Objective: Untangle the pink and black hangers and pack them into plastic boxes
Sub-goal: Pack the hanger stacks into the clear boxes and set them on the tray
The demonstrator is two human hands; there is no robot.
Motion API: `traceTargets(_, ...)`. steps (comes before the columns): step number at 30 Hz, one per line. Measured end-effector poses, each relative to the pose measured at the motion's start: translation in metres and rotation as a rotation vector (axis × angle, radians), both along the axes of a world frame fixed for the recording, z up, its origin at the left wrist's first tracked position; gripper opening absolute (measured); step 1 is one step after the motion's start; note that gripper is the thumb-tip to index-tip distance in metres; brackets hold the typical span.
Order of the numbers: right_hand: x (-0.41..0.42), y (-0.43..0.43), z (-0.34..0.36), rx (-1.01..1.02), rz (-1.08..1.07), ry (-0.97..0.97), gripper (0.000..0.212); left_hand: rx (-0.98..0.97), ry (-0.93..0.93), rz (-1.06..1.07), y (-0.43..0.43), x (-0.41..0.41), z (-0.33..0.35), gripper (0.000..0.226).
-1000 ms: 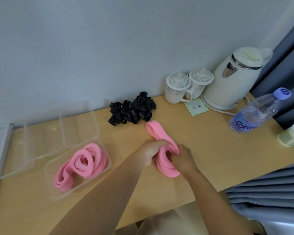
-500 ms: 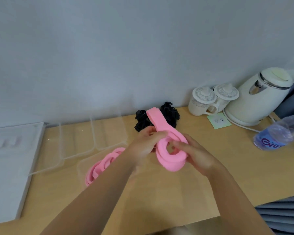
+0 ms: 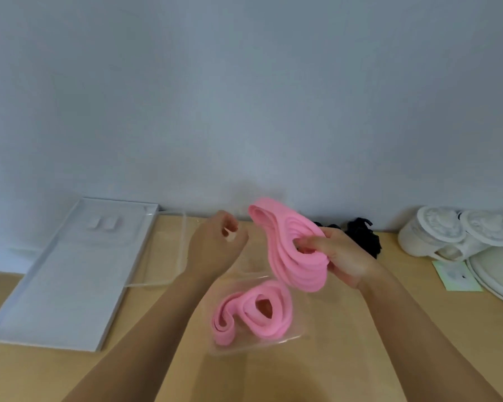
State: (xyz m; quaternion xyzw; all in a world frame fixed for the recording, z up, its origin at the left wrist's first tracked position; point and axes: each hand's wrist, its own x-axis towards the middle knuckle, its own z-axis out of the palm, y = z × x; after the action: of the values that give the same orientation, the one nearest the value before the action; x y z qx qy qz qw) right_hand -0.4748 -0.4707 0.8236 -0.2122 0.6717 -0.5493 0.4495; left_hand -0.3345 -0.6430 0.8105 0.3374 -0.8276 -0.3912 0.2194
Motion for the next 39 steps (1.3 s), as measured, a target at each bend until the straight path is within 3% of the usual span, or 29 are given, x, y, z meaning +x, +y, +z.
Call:
traceTargets(3, -0.006, -0.015, 0.001, 0.0, 0.015, -0.032, 0.025, -0.328, -0.067, -0.176, -0.022, -0.003, -0.018, 0.069)
traceTargets(5, -0.008, -0.022, -0.001, 0.006, 0.031, -0.048, 0.035, -0.387, -0.105, -0.249, -0.028, -0.016, -0.026, 0.083)
traceTargets(10, -0.014, -0.027, -0.009, -0.017, 0.012, -0.08, 0.047, -0.27, -0.061, -0.333, -0.042, -0.041, -0.037, 0.054)
traceTargets(12, -0.016, -0.031, -0.013, -0.001, -0.05, -0.048, 0.036, -0.175, -0.098, -0.351, -0.05, -0.047, -0.035, 0.046)
traceTargets(14, -0.013, -0.04, -0.016, 0.061, -0.096, 0.046, 0.017, -0.095, -0.166, -0.4, -0.057, -0.053, -0.036, 0.039)
traceTargets(19, 0.0, -0.065, -0.036, 0.241, -0.156, 0.346, 0.017, 0.17, -0.36, -0.343, -0.08, -0.066, -0.026, 0.051)
traceTargets(24, 0.012, -0.088, -0.056, 0.508, -0.109, 0.521, 0.016, 0.138, -0.488, -0.287, -0.082, -0.081, -0.022, 0.018)
traceTargets(30, 0.018, -0.112, -0.054, 0.716, -0.137, 0.494, 0.042, -0.006, -0.58, -0.245, -0.07, -0.096, -0.03, 0.033)
traceTargets(37, 0.019, -0.121, -0.072, 0.772, -0.155, 0.49, 0.028, -0.094, -0.684, -0.43, -0.058, -0.095, -0.031, 0.03)
traceTargets(39, 0.02, -0.121, -0.077, 0.774, -0.138, 0.5, 0.03, -0.164, -0.744, -0.482, -0.058, -0.094, -0.031, 0.019)
